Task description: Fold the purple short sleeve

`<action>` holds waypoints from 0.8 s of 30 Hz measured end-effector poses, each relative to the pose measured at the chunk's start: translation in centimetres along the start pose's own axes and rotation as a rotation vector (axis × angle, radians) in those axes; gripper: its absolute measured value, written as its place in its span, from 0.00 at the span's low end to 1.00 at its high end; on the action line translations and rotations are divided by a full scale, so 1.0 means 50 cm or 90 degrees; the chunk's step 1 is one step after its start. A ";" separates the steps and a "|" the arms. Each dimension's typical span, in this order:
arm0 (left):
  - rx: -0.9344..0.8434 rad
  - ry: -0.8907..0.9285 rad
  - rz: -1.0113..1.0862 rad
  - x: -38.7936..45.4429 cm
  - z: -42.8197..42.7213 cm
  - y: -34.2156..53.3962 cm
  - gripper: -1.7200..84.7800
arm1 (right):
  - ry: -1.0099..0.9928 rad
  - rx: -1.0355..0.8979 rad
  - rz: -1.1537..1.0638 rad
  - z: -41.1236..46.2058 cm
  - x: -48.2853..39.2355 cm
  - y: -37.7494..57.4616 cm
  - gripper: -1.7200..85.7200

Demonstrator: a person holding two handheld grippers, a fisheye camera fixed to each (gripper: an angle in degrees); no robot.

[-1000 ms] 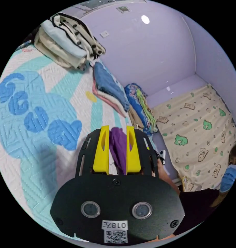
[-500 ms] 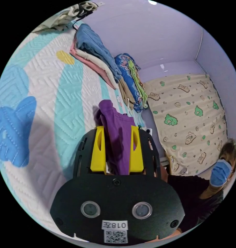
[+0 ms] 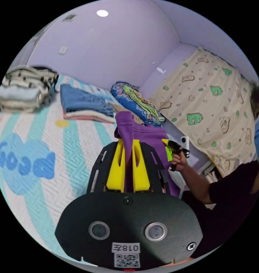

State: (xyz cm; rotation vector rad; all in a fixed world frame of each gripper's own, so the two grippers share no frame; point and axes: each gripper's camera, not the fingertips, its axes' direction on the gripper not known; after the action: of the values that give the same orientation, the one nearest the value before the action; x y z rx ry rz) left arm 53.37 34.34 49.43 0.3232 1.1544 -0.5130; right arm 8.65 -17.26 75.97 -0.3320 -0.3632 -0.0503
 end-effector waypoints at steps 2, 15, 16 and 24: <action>0.021 -0.044 0.048 0.056 -0.032 -0.023 0.06 | 0.023 0.015 -0.049 0.014 -0.055 -0.019 0.03; 0.002 -0.281 -0.084 -0.213 0.086 -0.543 0.12 | 0.287 -0.040 0.010 0.500 0.153 -0.515 0.13; 0.041 -0.267 -0.170 -0.262 0.074 -0.507 0.13 | 0.329 -0.018 0.065 0.522 0.192 -0.488 0.13; 0.076 -0.027 -0.062 -0.222 0.020 -0.180 0.12 | 0.350 -0.005 -0.200 0.520 0.111 -0.068 0.11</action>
State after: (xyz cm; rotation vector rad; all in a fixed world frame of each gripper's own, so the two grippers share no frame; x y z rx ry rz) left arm 45.86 28.71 60.23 0.3586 1.1049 -0.6739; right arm 4.62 -11.89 101.89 -0.2536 0.1333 -0.4427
